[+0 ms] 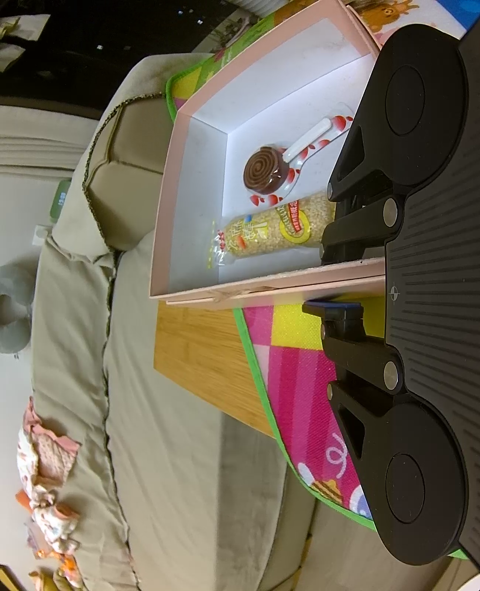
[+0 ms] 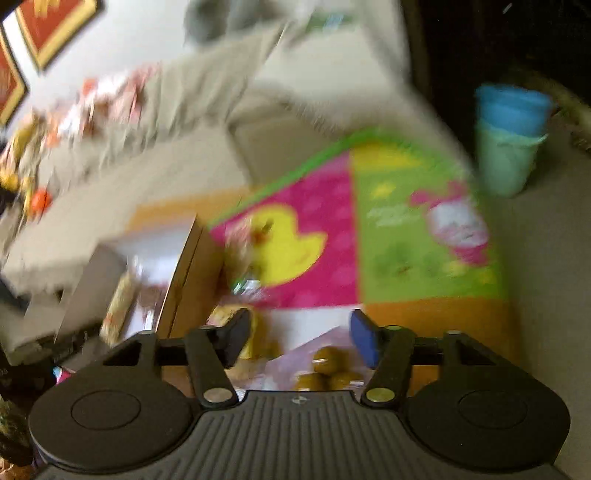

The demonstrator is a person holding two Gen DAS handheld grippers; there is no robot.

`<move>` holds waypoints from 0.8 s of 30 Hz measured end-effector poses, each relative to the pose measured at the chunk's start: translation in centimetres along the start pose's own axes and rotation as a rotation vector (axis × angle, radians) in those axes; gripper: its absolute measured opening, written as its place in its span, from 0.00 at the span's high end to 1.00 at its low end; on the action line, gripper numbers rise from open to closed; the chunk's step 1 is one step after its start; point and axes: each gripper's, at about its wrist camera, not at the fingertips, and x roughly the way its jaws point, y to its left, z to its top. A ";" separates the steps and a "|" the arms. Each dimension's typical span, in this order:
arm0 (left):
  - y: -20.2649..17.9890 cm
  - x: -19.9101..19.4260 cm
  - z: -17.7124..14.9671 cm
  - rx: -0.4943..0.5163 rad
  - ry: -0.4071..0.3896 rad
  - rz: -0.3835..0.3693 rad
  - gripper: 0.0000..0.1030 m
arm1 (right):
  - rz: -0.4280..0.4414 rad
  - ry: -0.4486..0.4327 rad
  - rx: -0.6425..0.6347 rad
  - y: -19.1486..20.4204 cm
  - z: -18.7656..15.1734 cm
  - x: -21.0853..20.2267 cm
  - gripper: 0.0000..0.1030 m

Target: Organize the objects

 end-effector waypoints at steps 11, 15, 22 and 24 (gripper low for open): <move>-0.1 0.0 0.0 -0.004 0.002 0.004 0.88 | -0.111 -0.005 0.142 -3.3 -8.7 -2.0 0.29; -0.1 0.0 0.0 -0.009 0.001 0.004 0.88 | -0.069 -0.023 0.066 0.8 -11.5 -2.3 0.15; 0.0 -0.1 -0.1 -0.008 0.001 0.004 0.88 | 0.073 0.004 -0.236 8.9 -14.0 -3.0 0.15; 0.0 -0.1 -0.1 -0.008 0.001 0.004 0.88 | 0.037 -0.005 -0.275 9.7 -14.1 -3.2 0.15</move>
